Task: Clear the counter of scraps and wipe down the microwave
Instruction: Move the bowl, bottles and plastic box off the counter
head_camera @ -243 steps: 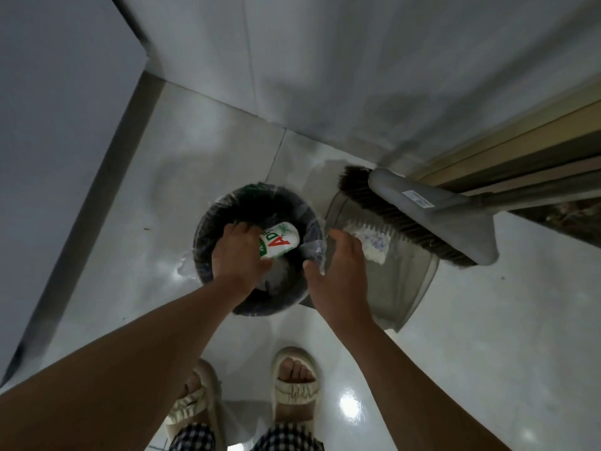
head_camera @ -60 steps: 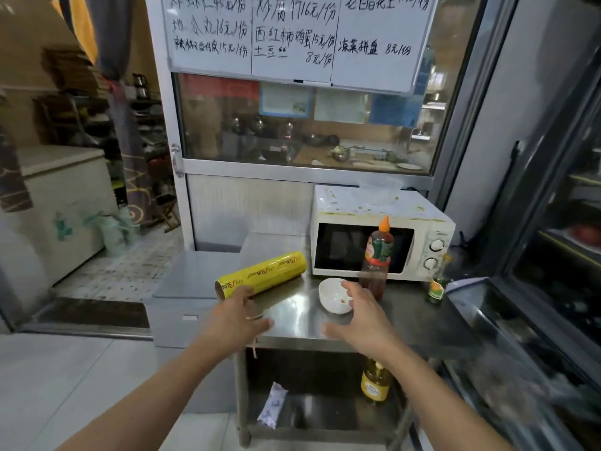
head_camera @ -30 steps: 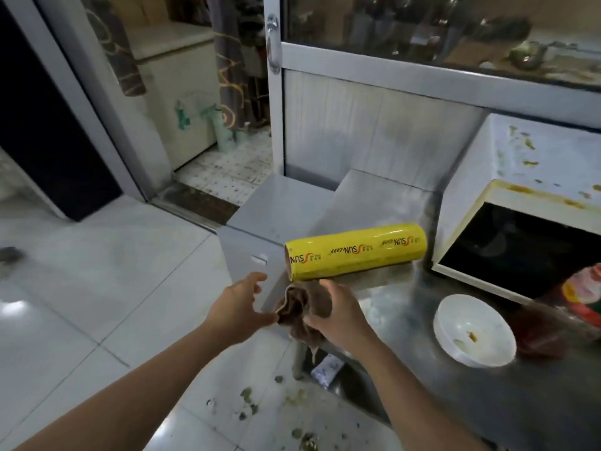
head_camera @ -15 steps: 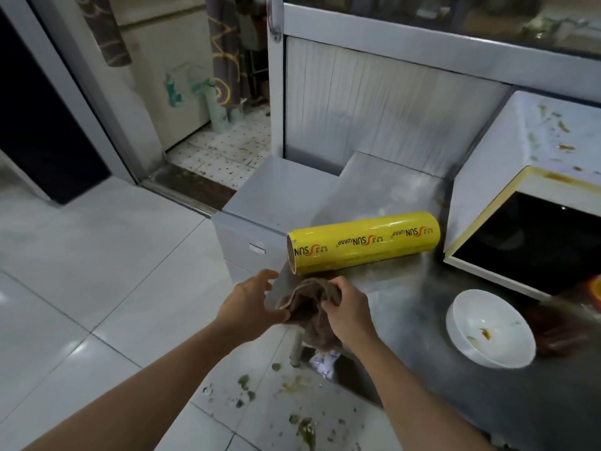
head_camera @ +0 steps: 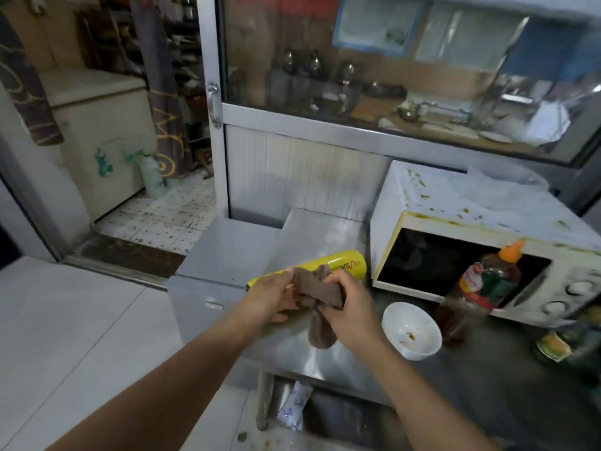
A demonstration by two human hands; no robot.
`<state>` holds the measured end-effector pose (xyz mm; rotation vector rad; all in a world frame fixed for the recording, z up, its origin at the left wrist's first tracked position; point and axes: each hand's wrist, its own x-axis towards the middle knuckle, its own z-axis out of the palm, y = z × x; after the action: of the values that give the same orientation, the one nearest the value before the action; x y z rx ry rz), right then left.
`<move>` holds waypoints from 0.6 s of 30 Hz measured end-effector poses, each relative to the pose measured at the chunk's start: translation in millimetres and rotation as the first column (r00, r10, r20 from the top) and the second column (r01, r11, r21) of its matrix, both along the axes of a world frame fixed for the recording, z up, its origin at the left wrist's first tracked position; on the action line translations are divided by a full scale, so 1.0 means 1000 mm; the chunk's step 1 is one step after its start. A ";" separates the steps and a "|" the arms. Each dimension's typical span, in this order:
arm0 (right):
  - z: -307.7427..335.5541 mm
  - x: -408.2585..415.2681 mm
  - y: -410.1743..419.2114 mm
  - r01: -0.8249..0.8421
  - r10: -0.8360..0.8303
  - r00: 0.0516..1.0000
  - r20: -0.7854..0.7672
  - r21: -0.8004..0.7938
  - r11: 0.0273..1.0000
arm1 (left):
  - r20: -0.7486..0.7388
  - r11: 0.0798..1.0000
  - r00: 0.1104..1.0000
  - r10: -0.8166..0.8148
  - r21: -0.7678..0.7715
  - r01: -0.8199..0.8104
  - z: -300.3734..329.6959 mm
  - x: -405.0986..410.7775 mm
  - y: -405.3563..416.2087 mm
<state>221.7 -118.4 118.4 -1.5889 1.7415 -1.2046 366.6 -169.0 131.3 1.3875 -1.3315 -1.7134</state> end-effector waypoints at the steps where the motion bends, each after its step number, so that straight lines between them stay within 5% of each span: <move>1: 0.006 -0.001 0.007 -0.020 0.020 1.000 0.013 -0.006 1.000 | -0.041 1.000 0.999 0.010 0.003 -0.010 0.005 -0.005 0.000; 6: 0.025 -0.016 0.034 -0.049 0.034 0.955 0.295 0.042 0.998 | -0.184 0.998 0.982 0.042 -0.033 -0.049 0.026 -0.028 0.010; 10: 0.038 -0.038 0.051 0.154 -0.126 0.825 0.552 -0.004 0.988 | -0.190 0.998 0.982 0.021 -0.061 -0.033 0.030 -0.041 0.014; 18: 0.042 -0.069 0.070 0.390 -0.349 0.858 0.377 -0.038 0.920 | -0.114 0.994 0.993 -0.037 -0.107 0.025 0.033 -0.068 0.033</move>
<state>153.2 -48.6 160.2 -1.0149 1.7984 -1.6867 298.8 -135.8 164.6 1.1964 -1.3652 -1.6910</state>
